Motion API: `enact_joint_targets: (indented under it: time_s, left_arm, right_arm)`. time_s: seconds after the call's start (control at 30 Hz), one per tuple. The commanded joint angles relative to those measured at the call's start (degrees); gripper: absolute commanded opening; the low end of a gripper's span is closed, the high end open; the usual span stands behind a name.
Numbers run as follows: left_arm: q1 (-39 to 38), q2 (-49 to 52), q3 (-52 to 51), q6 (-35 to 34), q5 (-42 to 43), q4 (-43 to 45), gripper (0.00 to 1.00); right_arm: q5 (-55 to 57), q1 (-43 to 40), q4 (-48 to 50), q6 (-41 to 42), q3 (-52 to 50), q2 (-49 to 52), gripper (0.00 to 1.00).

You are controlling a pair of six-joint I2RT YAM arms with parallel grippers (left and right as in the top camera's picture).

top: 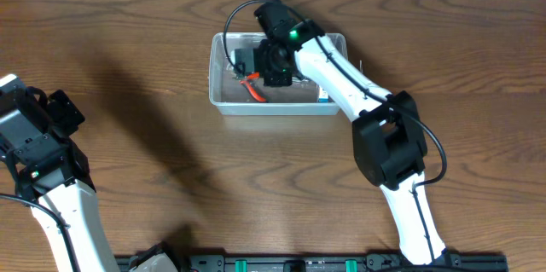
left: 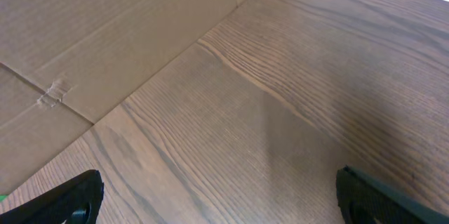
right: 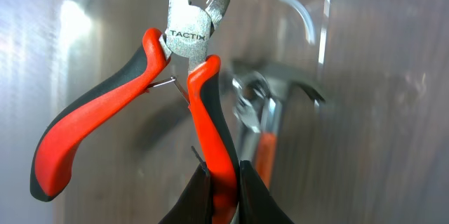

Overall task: Pack container
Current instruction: 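Carry the pliers over the container and lower them inside, then open the right gripper and lift it away from the container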

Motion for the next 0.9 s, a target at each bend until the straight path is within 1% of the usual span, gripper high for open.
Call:
enact_joint_targets:
  time_s: [0.0,0.2,0.23,0.27,0.3,0.33,0.4,0.43,0.57,0.63,0.67,0.7,0.73,0.87]
  left_arm:
    - [0.3,0.3,1.0,0.8,-0.5,0.0,0.98]
    - [0.3,0.3,1.0,0.8,-0.5,0.0,0.98]
    - [0.3,0.3,1.0,0.8,-0.5,0.0,0.98]
    - [0.3,0.3,1.0,0.8,-0.5,0.0,0.98]
    - [0.3,0.3,1.0,0.8,-0.5,0.0,0.98]
    - [0.3,0.3,1.0,0.8,-0.5,0.0,0.98]
    - [0.3,0.3,1.0,0.8,-0.5,0.0,0.98]
    - [0.3,0.3,1.0,0.8,-0.5,0.0,0.98]
    - [0.3,0.3,1.0,0.8,-0.5,0.0,0.98]
    - [0.3,0.3,1.0,0.8,-0.5,0.0,0.98]
    - [0.3,0.3,1.0,0.8,-0.5,0.0,0.98]
    - [0.3,0.3,1.0,0.8,-0.5,0.0,0.98]
    - [0.3,0.3,1.0,0.8,-0.5,0.0,0.98]
    - [0.3,0.3,1.0,0.8,-0.5,0.0,0.98]
  right_arm:
    - [-2.3,1.4,-0.1,-0.8,-0.1,0.2,0.01]
    - [-2.5,1.9,-1.2,-0.8,-0.1,0.2,0.02]
    - [-2.5,1.9,-1.4,-0.8,-0.1,0.2,0.13]
    - [-2.5,1.9,-1.4,-0.7,-0.1,0.2,0.38]
    - [-2.5,1.9,-1.3,-0.7,-0.1,0.2,0.49]
    - [-2.1,1.9,-1.3,-0.2,0.0,0.0,0.56]
    - [0.4,1.9,-1.1,3.0,0.5,-1.0,0.65]
    - [2.0,1.9,-1.1,4.7,0.8,-1.9,0.66]
    - [8.4,1.6,-0.3,10.1,2.3,-6.9,0.61]
    - [14.1,0.8,1.0,15.2,2.6,-10.6,0.59]
    - [17.7,0.0,1.7,19.0,2.6,-12.9,0.58]
    - [19.8,-0.9,1.9,21.8,2.6,-14.9,0.61]
    - [21.1,-2.1,1.9,25.0,2.6,-17.0,0.65]
    - [19.9,-10.1,-0.5,39.3,2.6,-24.4,0.74]
